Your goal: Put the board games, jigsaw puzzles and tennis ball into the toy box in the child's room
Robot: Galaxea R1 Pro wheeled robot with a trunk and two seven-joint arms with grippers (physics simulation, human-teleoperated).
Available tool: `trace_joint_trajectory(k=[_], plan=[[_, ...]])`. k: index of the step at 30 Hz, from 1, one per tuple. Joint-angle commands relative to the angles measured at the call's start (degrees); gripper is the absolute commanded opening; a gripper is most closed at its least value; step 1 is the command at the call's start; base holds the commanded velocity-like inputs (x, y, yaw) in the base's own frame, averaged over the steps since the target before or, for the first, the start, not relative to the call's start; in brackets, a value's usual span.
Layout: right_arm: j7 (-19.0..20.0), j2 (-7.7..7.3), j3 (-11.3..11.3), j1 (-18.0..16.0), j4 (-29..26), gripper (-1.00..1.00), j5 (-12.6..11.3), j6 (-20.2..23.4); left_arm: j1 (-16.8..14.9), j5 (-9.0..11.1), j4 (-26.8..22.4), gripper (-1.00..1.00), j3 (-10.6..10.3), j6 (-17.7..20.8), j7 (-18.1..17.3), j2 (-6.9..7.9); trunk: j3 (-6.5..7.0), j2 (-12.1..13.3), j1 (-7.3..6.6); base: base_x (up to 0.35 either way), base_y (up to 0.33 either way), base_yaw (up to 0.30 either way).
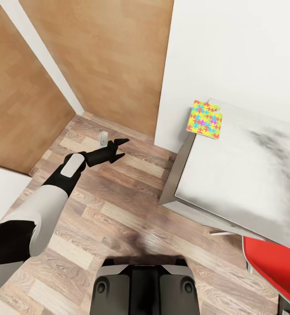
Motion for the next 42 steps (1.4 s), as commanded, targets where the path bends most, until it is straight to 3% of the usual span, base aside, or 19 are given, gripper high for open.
trace_joint_trajectory(k=[1, 14, 20, 29, 42], plan=[[-0.54, 0.05, 0.0, -0.02, -0.04, 1.0, -0.55, 0.24, -0.09, -0.21, 0.12, 1.0, -0.27, -0.01, -0.76, 0.14, -0.04, -0.09, 0.03, 0.0, 0.0, -0.277], [-0.43, 0.22, -0.04, 0.84, -0.15, 1.0, -0.61, 0.24, 0.11, -1.31, -1.28, 1.0, -0.62, -0.66, -5.45, 0.2, 0.28, -0.09, 0.03, 0.0, 0.0, -0.28], [-0.34, 0.27, 0.01, 0.96, -0.19, 1.0, -0.63, 0.24, 0.63, -3.21, -3.08, 1.0, -0.67, -0.9, -6.57, 0.1, 0.42, -0.09, 0.03, 0.007, 0.006, -0.225], [-0.29, 0.32, 0.15, 1.08, -0.21, 1.0, -0.69, 0.24, 1.73, -5.3, -5.04, 1.0, -0.69, -0.97, -9.52, 0.29, 0.51, -0.09, 0.03, 0.129, 0.09, -0.089], [-0.28, 0.34, 0.19, 1.12, -0.22, 1.0, -0.69, 0.24, 2.73, -6.18, -6.64, 1.0, -0.75, -1.28, -12.38, 0.48, 0.54, -0.09, 0.03, 0.119, 0.049, -0.019]])
